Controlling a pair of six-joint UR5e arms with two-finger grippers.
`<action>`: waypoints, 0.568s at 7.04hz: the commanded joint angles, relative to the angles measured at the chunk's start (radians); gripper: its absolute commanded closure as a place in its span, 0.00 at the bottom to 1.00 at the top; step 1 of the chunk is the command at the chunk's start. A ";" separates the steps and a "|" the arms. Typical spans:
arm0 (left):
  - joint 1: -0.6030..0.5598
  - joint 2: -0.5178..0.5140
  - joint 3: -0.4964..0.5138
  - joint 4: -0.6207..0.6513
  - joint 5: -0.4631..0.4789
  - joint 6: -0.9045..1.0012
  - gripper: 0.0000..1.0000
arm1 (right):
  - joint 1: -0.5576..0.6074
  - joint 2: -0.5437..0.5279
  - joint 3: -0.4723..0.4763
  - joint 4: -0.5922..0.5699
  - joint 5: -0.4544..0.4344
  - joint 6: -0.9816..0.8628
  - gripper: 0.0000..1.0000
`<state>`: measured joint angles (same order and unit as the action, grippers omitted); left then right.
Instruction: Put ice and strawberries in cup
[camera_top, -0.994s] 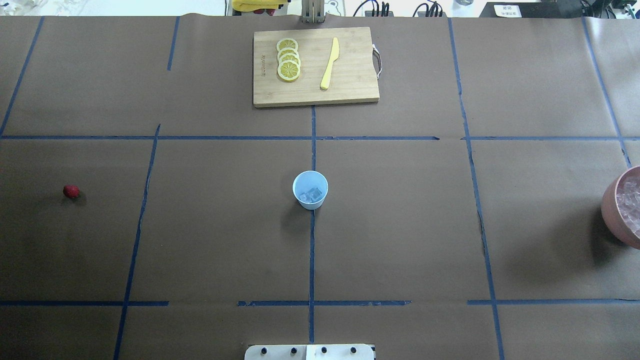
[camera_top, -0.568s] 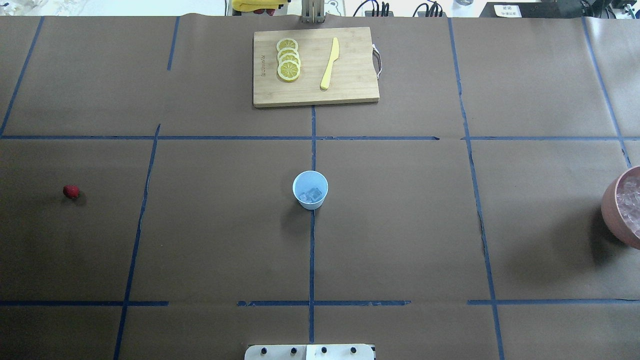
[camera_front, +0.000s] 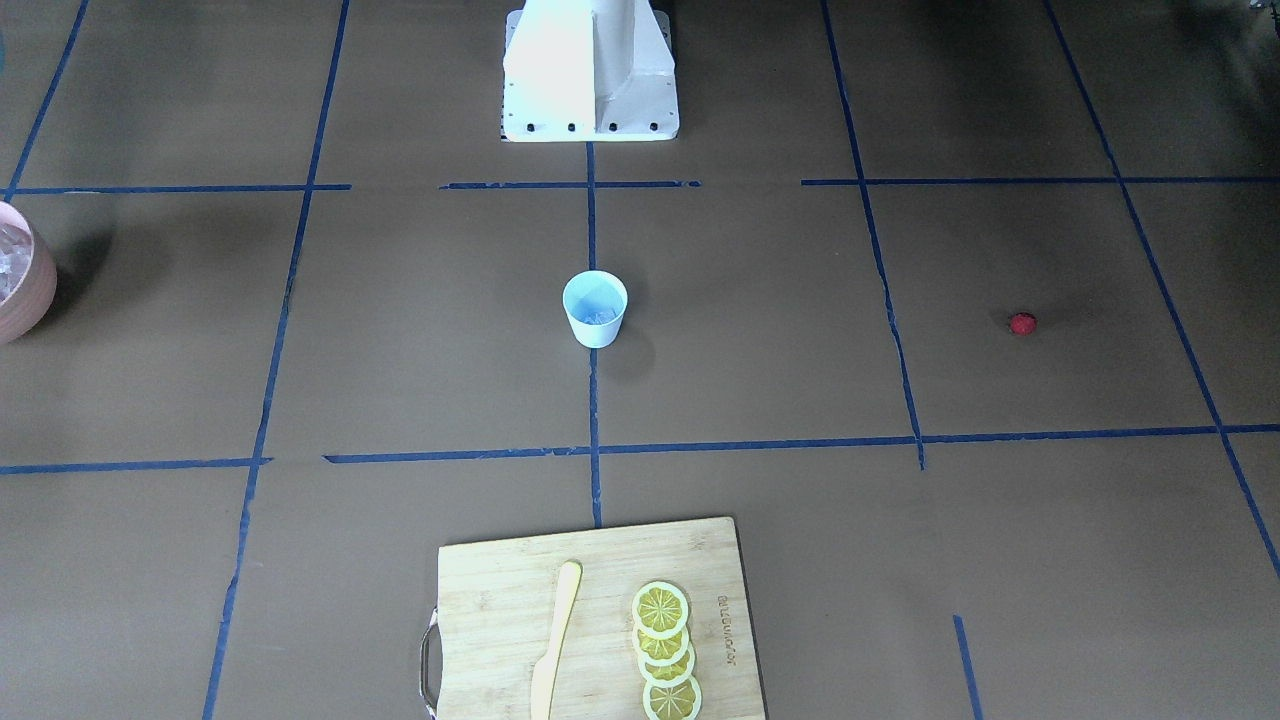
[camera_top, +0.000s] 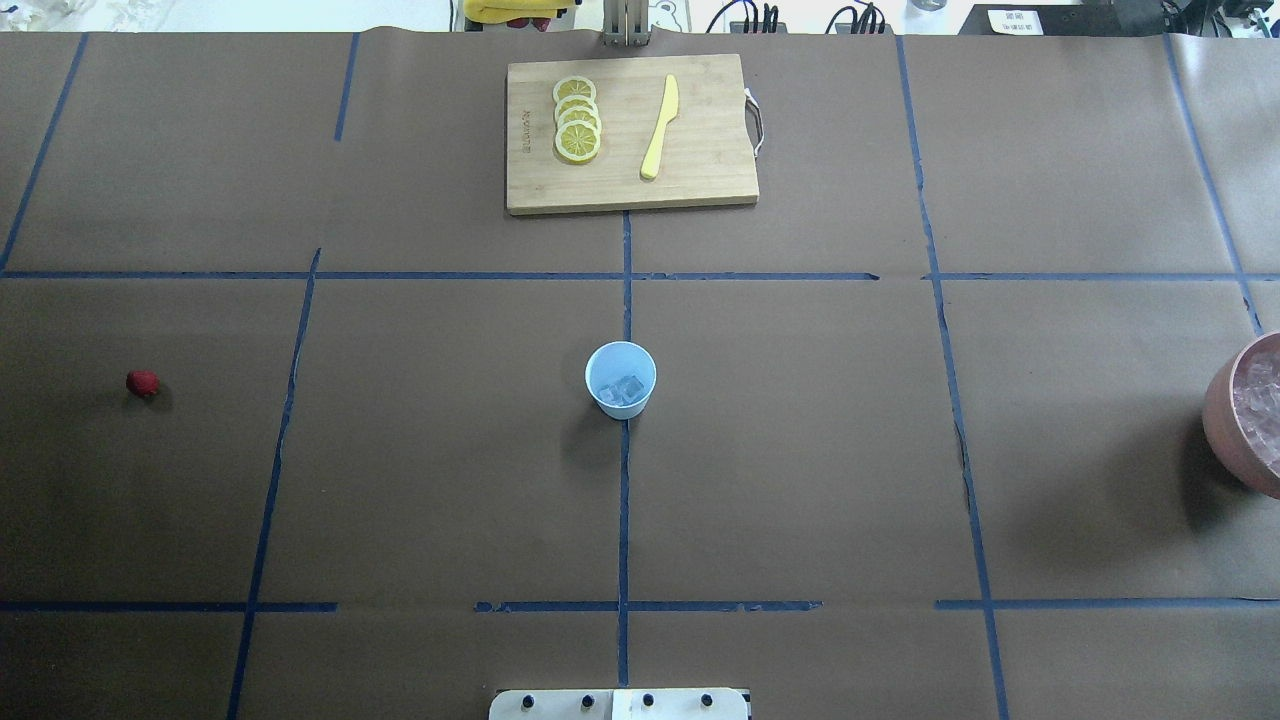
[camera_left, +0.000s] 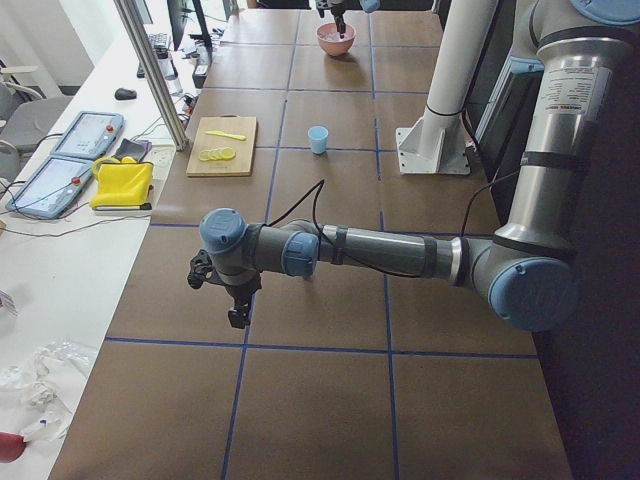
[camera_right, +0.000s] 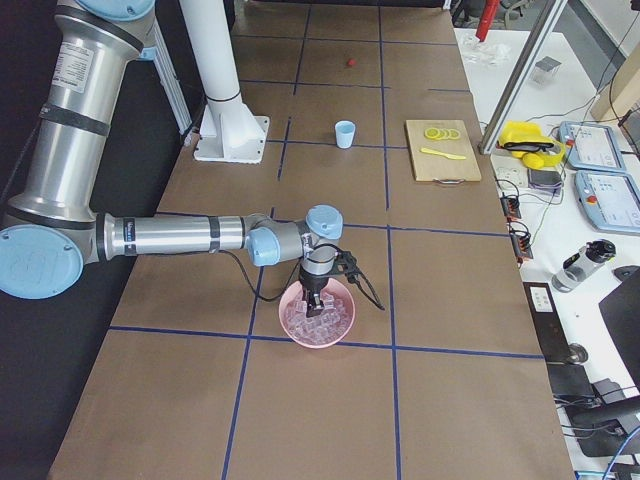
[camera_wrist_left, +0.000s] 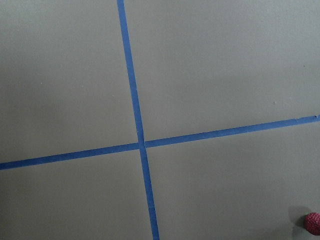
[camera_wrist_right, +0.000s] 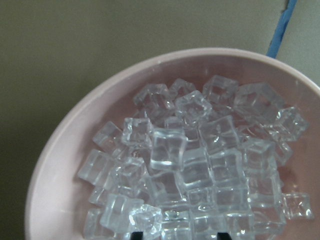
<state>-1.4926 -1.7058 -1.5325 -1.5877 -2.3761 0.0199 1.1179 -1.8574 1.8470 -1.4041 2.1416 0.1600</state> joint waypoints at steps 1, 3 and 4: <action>0.000 0.000 0.000 0.000 0.000 0.000 0.00 | -0.003 0.001 0.000 -0.001 0.000 0.000 0.44; 0.000 0.000 0.000 0.000 0.000 0.000 0.00 | -0.003 0.001 -0.002 -0.001 0.000 0.000 0.49; 0.000 0.000 0.000 0.000 0.000 0.000 0.00 | -0.003 0.001 -0.002 0.000 0.000 0.000 0.49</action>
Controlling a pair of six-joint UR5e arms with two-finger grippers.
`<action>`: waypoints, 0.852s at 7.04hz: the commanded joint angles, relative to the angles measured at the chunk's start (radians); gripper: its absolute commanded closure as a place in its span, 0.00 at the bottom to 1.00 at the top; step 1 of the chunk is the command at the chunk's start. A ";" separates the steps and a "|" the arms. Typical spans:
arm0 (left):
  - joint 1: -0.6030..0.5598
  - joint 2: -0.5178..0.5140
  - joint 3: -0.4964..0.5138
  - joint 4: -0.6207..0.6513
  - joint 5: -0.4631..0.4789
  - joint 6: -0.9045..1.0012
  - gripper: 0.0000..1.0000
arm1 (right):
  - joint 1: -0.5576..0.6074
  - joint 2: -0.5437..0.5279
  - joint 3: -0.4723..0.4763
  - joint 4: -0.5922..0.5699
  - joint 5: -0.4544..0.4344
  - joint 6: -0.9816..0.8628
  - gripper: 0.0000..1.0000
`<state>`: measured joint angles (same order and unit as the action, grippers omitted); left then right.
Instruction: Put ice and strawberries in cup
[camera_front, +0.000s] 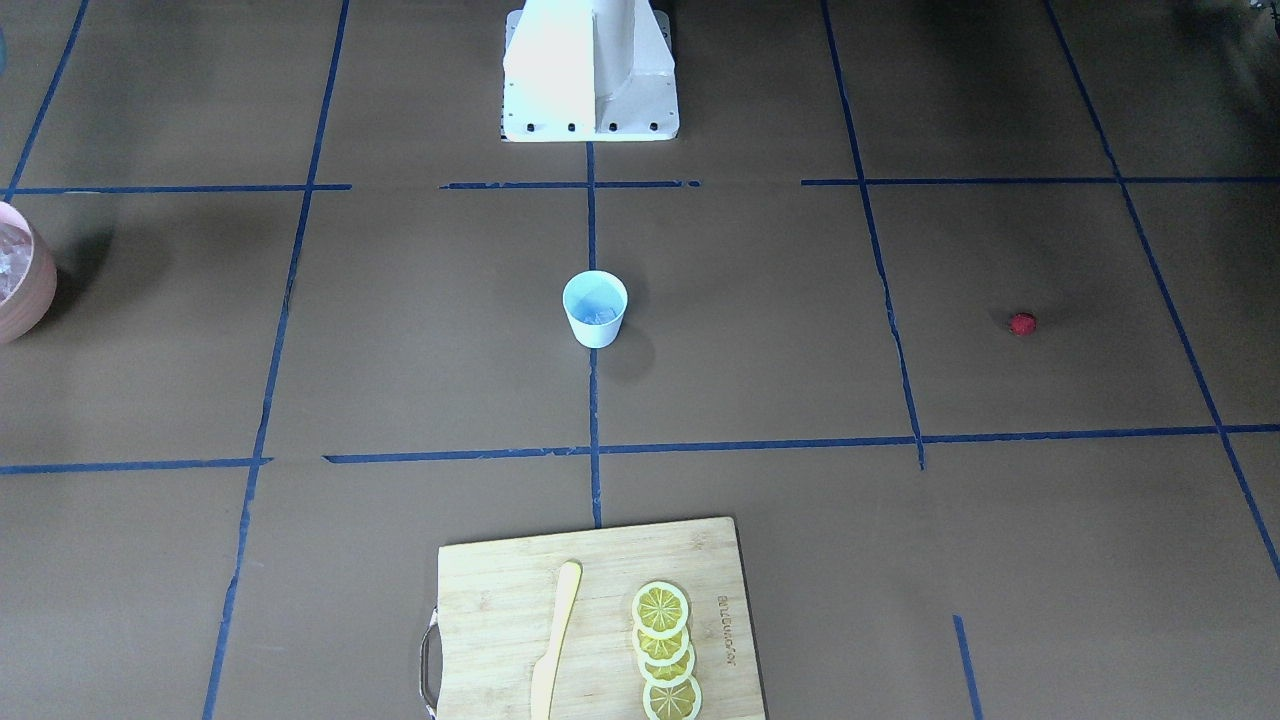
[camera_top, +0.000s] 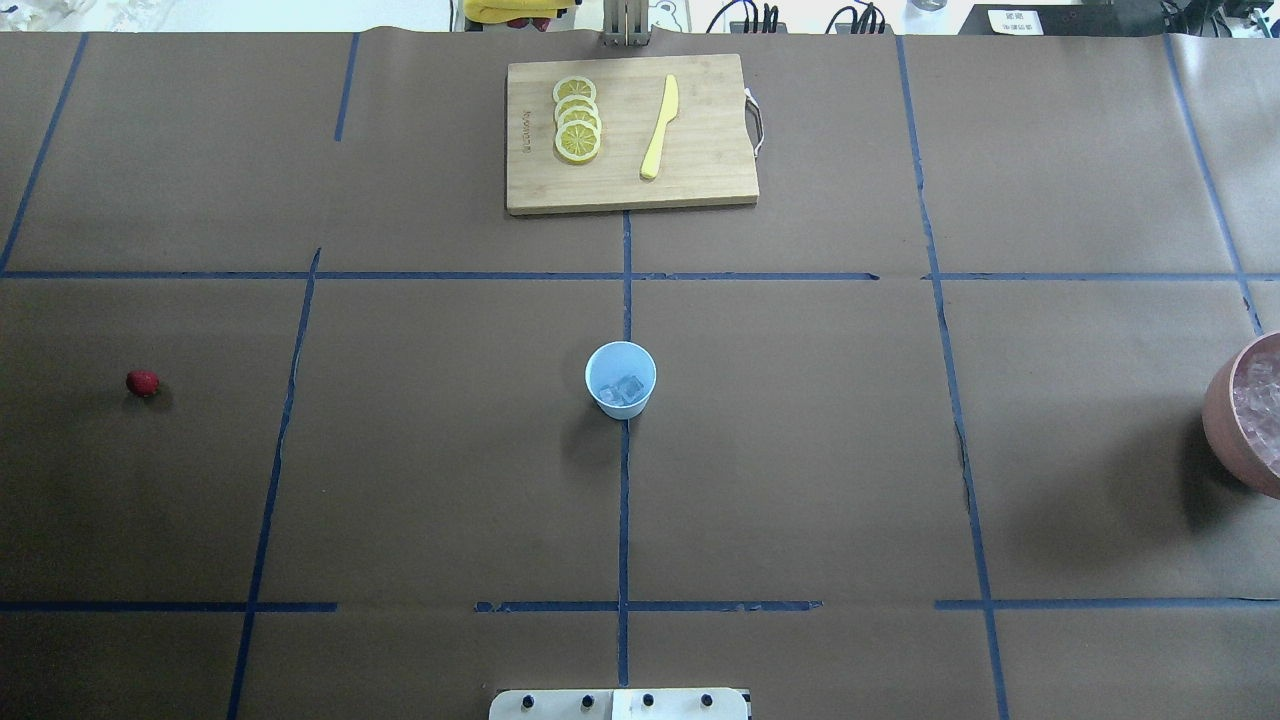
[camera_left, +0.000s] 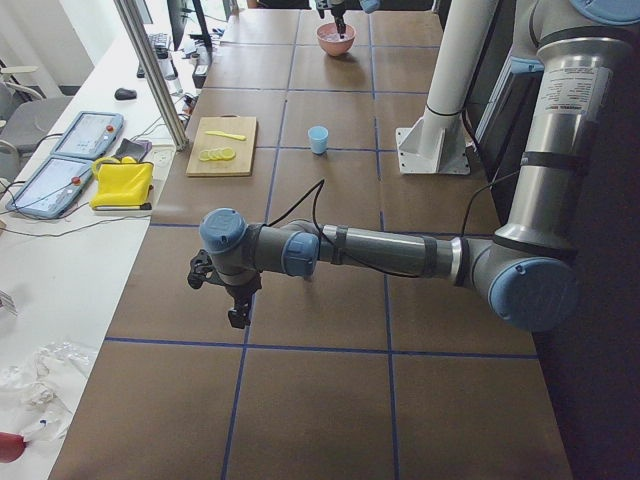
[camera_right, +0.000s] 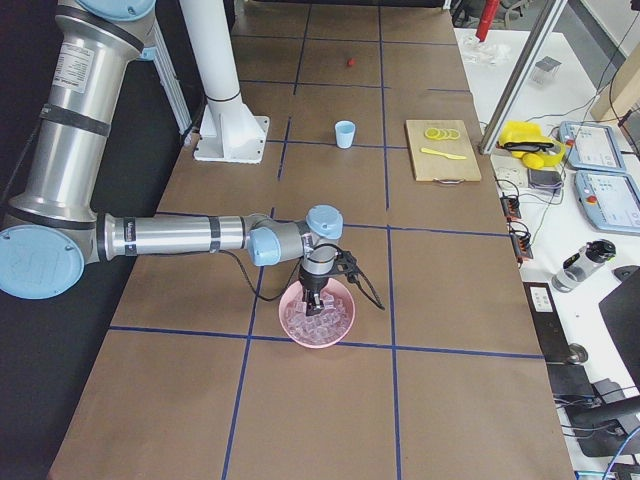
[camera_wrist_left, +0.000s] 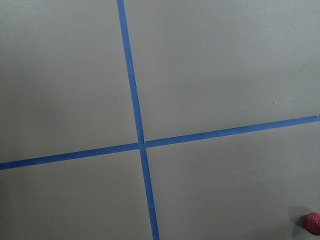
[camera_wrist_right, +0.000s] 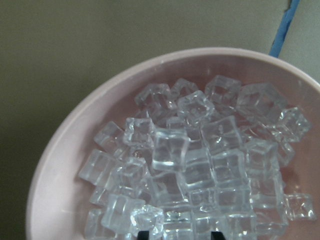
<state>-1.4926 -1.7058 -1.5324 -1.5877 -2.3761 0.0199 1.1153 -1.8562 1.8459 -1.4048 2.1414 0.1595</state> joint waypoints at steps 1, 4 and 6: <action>0.000 0.002 -0.015 0.003 -0.002 0.000 0.00 | 0.000 0.000 -0.005 0.000 0.000 0.000 0.49; 0.000 0.006 -0.028 0.006 -0.002 0.000 0.00 | -0.006 0.000 -0.011 0.000 -0.008 0.000 0.49; 0.000 0.006 -0.028 0.006 -0.002 0.000 0.00 | -0.006 0.003 -0.013 0.001 -0.006 0.000 0.58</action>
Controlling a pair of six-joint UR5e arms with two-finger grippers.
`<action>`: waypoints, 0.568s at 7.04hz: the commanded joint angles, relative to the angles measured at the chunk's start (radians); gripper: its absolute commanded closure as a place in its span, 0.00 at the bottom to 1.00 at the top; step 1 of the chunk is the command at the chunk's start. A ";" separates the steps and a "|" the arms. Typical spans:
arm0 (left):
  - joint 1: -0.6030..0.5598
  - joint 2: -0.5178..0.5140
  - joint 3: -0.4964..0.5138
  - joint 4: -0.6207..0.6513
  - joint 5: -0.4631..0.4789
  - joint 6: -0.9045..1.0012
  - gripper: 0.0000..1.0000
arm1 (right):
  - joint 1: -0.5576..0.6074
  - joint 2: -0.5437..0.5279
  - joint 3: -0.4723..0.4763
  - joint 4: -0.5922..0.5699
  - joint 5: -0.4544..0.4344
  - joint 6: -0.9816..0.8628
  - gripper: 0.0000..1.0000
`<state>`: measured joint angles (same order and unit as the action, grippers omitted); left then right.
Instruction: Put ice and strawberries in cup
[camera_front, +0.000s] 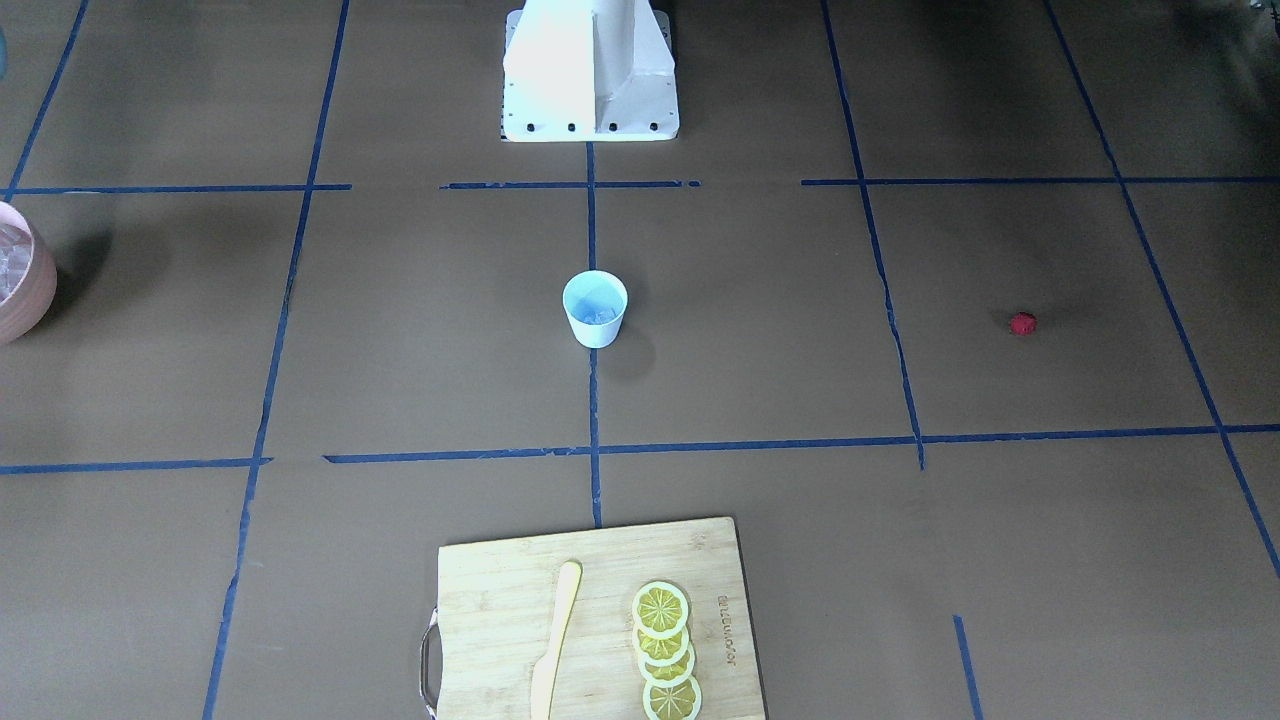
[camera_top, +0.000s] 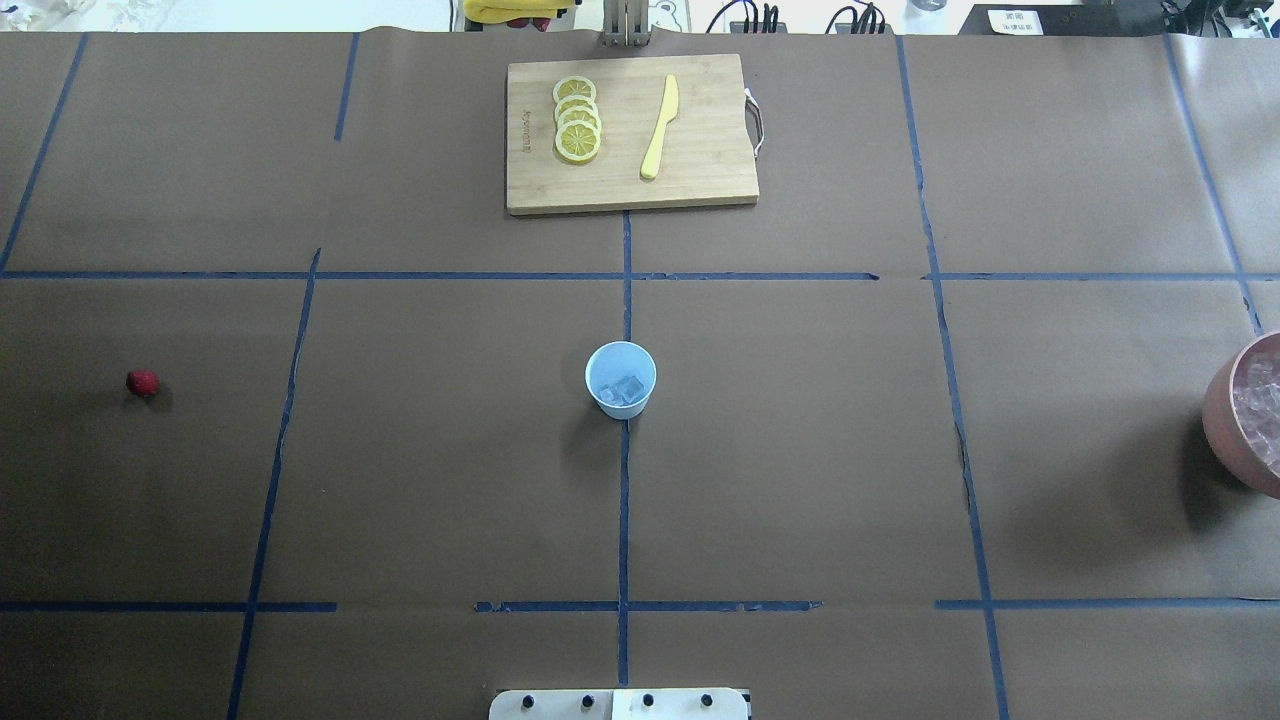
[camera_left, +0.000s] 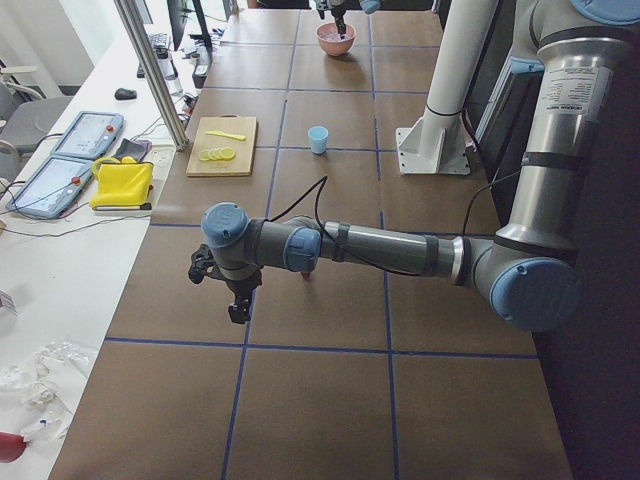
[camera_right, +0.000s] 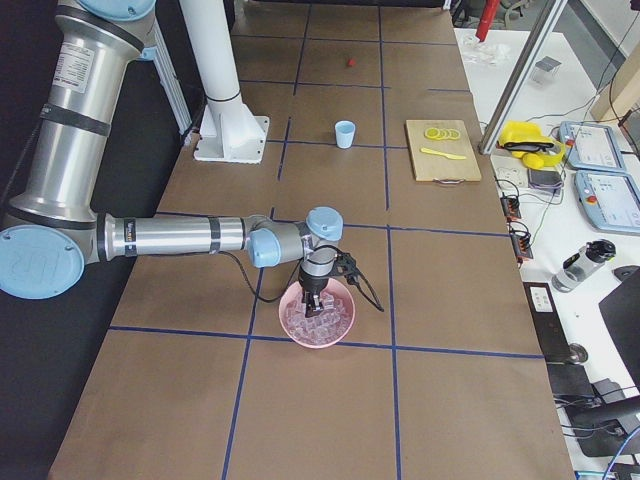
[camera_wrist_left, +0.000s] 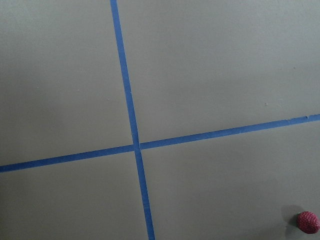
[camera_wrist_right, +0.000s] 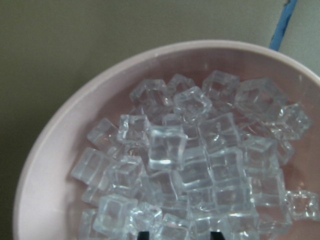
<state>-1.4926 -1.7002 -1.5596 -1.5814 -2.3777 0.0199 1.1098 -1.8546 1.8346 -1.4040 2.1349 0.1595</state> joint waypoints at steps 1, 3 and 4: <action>0.000 0.001 0.001 0.000 0.000 0.000 0.00 | -0.001 0.002 0.000 0.003 0.002 0.000 0.79; 0.000 0.001 0.001 0.000 0.002 0.000 0.00 | 0.001 0.003 0.012 0.005 0.002 0.002 1.00; 0.000 0.001 0.001 0.000 0.002 0.000 0.00 | 0.002 0.002 0.017 0.005 0.003 0.002 1.00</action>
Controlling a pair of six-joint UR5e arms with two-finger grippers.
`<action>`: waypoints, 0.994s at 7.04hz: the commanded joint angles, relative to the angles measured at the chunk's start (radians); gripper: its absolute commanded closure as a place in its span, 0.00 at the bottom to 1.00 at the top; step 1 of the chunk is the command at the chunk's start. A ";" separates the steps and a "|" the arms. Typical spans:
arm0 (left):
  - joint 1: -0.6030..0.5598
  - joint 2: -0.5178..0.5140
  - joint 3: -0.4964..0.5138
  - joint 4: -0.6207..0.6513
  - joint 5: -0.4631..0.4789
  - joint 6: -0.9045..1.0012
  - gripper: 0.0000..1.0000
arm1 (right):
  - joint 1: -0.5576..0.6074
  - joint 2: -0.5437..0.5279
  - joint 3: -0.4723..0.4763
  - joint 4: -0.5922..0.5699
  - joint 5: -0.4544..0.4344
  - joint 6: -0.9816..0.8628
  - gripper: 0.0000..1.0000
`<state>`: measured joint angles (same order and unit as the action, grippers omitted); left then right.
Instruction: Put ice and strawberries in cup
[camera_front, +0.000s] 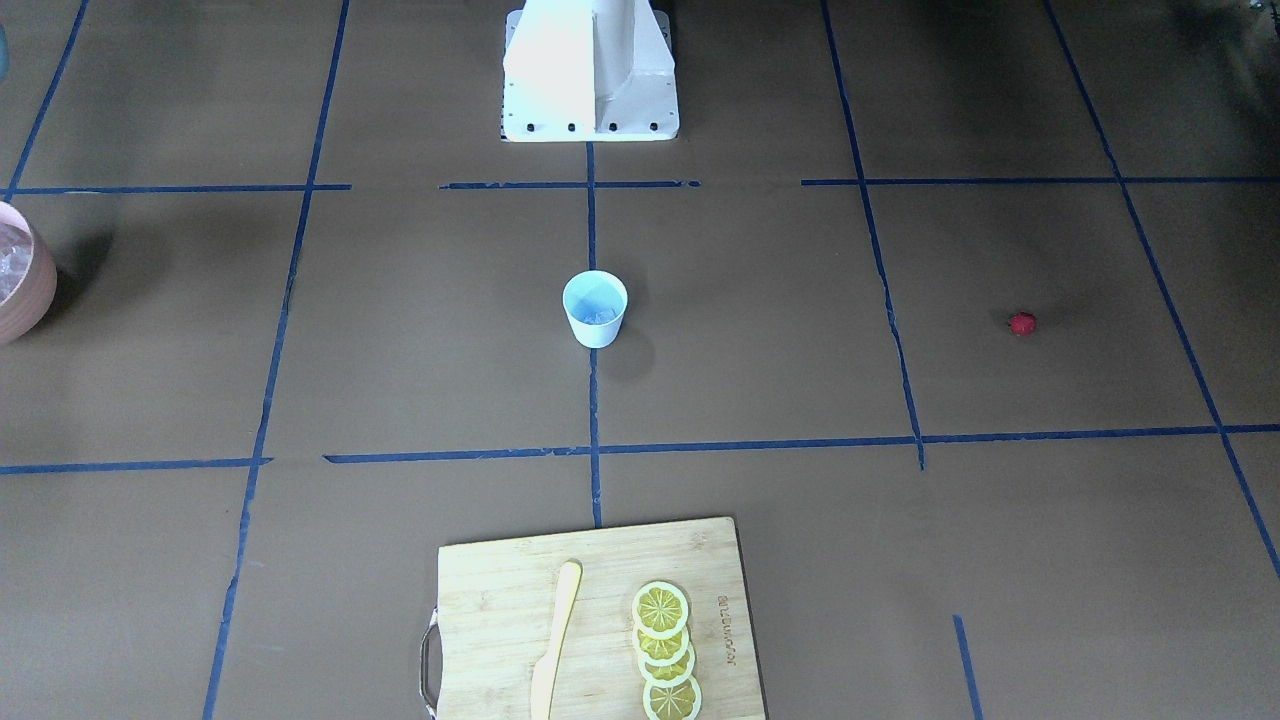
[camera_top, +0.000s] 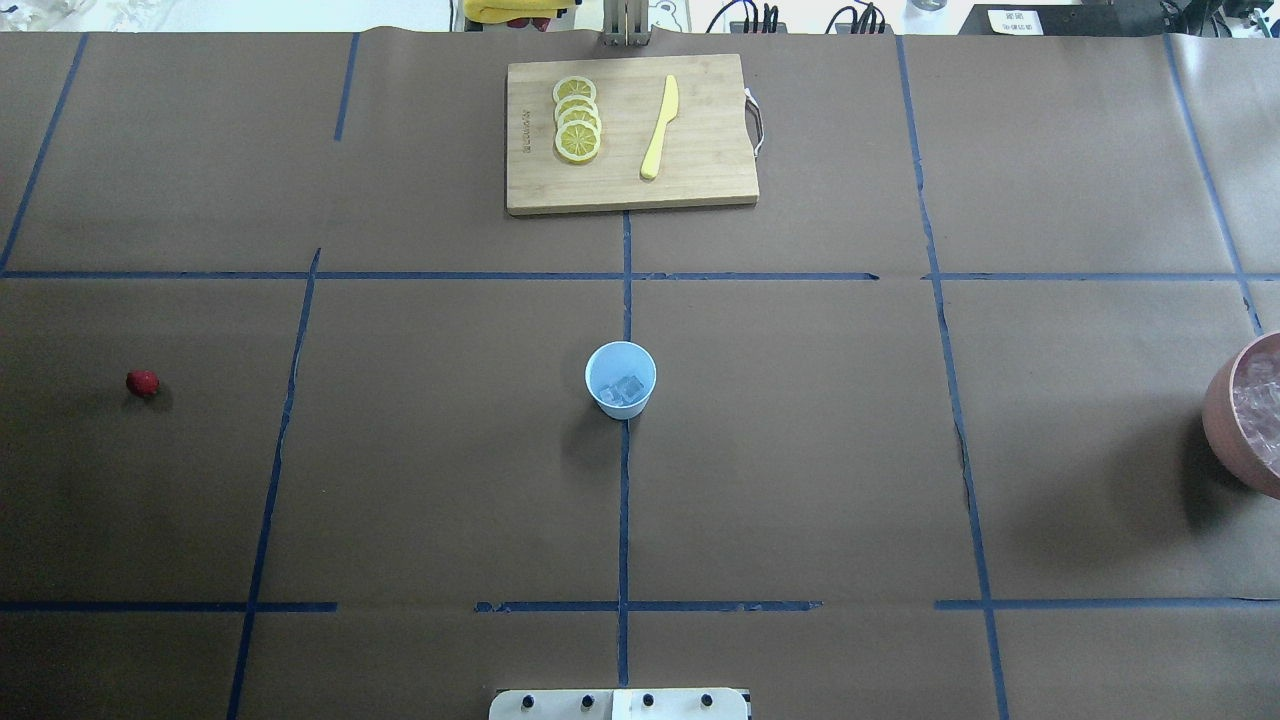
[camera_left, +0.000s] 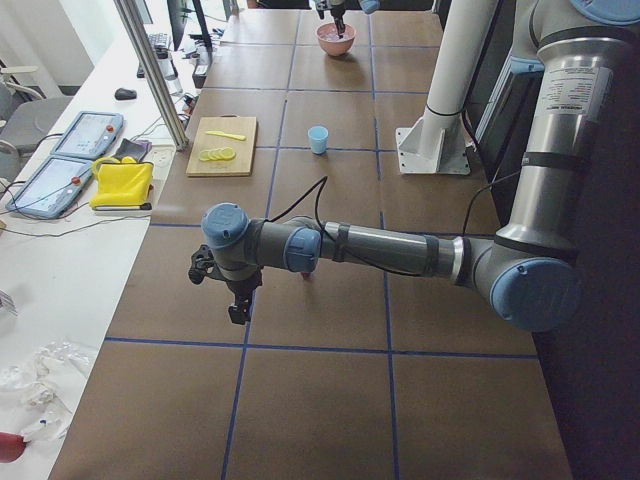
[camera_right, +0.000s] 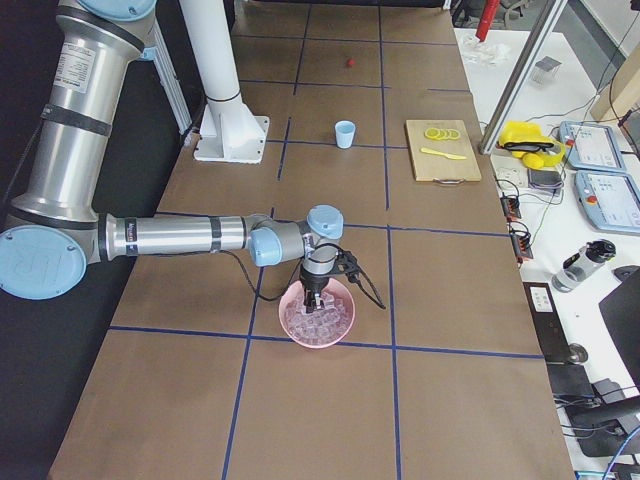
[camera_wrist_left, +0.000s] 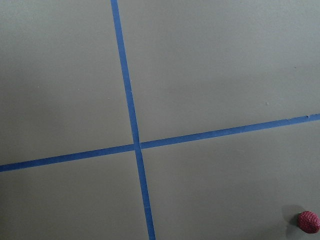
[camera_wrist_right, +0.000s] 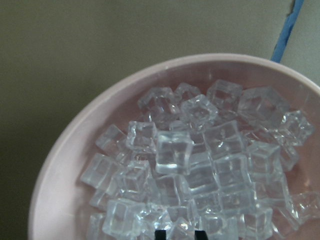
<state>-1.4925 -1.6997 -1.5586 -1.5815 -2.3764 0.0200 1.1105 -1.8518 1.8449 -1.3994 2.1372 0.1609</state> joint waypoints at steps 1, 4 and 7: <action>0.000 0.000 0.000 0.000 0.000 0.000 0.00 | 0.006 -0.009 0.040 -0.006 0.007 -0.001 1.00; 0.000 0.000 -0.001 0.002 0.000 -0.002 0.00 | 0.061 -0.006 0.277 -0.221 0.007 -0.003 1.00; -0.002 0.003 -0.003 0.003 -0.001 -0.002 0.00 | 0.068 0.252 0.304 -0.396 0.090 0.022 1.00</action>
<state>-1.4934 -1.6980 -1.5610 -1.5787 -2.3771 0.0184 1.1762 -1.7108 2.1489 -1.7226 2.1770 0.1709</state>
